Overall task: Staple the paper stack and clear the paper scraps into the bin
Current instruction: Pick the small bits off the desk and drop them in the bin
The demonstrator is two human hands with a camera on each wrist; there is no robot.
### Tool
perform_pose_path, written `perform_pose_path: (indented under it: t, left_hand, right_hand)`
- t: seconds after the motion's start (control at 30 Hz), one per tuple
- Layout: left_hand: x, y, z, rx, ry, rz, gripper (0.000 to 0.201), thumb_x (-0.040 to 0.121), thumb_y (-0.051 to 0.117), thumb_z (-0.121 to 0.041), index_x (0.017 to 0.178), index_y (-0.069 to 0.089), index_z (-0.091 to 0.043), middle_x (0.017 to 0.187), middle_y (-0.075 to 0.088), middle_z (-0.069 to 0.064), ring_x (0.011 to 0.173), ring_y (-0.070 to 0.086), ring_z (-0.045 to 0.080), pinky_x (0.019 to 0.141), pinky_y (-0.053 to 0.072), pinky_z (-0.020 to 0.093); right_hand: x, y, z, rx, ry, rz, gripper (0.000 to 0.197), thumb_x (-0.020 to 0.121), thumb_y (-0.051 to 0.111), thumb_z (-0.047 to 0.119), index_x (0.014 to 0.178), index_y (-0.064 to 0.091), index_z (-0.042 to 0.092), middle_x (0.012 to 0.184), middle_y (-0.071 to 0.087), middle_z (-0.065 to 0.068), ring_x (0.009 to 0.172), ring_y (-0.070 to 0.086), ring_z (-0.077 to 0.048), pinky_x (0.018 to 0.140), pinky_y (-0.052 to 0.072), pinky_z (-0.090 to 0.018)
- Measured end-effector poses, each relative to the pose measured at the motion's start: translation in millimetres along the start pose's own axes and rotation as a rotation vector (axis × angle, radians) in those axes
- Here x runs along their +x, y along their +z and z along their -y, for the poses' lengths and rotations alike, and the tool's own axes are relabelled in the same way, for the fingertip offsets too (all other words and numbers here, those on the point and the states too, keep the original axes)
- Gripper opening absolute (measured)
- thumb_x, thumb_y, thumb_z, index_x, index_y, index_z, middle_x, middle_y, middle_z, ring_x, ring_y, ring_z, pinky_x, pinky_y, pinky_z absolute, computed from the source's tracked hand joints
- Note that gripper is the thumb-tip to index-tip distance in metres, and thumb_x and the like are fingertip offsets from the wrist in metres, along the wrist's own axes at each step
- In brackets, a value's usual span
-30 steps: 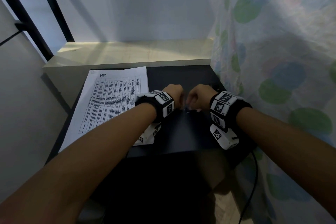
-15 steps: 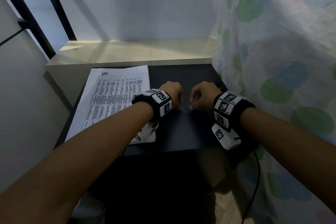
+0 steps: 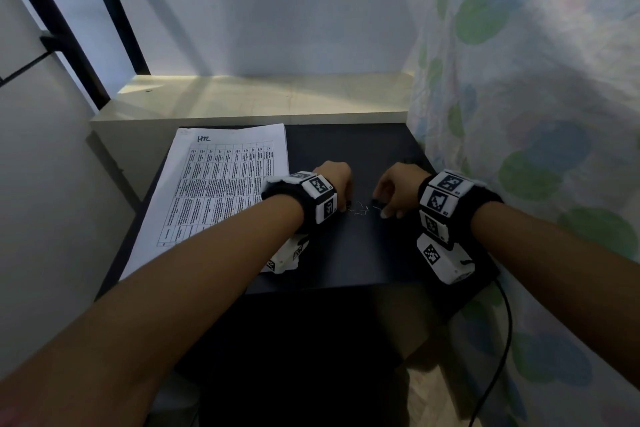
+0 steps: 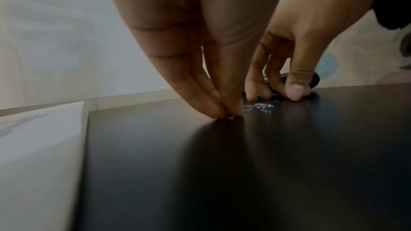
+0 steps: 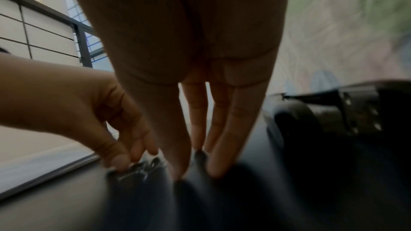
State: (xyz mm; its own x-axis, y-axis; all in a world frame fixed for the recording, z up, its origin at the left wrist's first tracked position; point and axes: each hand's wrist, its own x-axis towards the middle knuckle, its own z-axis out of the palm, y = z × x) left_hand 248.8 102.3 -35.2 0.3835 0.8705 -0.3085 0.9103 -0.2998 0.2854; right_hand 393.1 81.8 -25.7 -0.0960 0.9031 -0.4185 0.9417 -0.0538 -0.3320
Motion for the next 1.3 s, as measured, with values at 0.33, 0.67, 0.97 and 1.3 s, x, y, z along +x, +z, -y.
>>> perform_pose_path:
  t: [0.33,0.67,0.97,1.3]
  left_hand:
    - [-0.6,6.5,1.5,-0.029,-0.022,-0.042,0.039,0.073,0.075,-0.026,0.106,0.067,-0.007,0.111,0.069,0.01,0.102,0.066,0.028,0.082,0.054,0.031]
    - [4.1,2.1,-7.3,-0.069,-0.042,0.005,0.044,0.071,0.079,-0.026,0.11,0.068,-0.008,0.113,0.07,0.01,0.105,0.066,0.025,0.085,0.053,0.03]
    - [3.2,3.8,-8.1,-0.097,-0.067,0.003,0.034,0.073,0.078,-0.021,0.104,0.071,-0.009,0.112,0.07,0.011,0.105,0.066,0.025,0.082,0.051,0.027]
    - [-2.9,4.2,-10.6,-0.086,-0.059,-0.006,0.038,0.081,0.07,-0.017,0.116,0.065,-0.003,0.121,0.065,0.015,0.112,0.062,0.029,0.092,0.05,0.032]
  right_hand:
    - [9.7,12.3,-3.5,0.203,-0.043,-0.12,0.045,0.064,0.085,0.012,0.106,0.069,0.008,0.096,0.067,-0.007,0.071,0.066,-0.019,0.066,0.058,-0.024]
    - [17.5,9.3,-5.0,0.26,-0.04,-0.028,0.039,0.065,0.084,0.016,0.103,0.074,0.014,0.072,0.06,0.004,0.066,0.063,-0.017,0.055,0.057,-0.016]
    - [17.5,13.9,0.1,0.274,-0.052,-0.038,0.012,0.073,0.078,0.008,0.082,0.075,0.003,0.065,0.065,0.001,0.065,0.063,-0.012,0.052,0.058,-0.017]
    - [8.2,23.0,12.6,0.039,-0.053,0.019,0.012,0.089,0.059,0.009,0.094,0.069,0.009,0.088,0.06,-0.004,0.094,0.07,-0.036,0.033,0.043,-0.01]
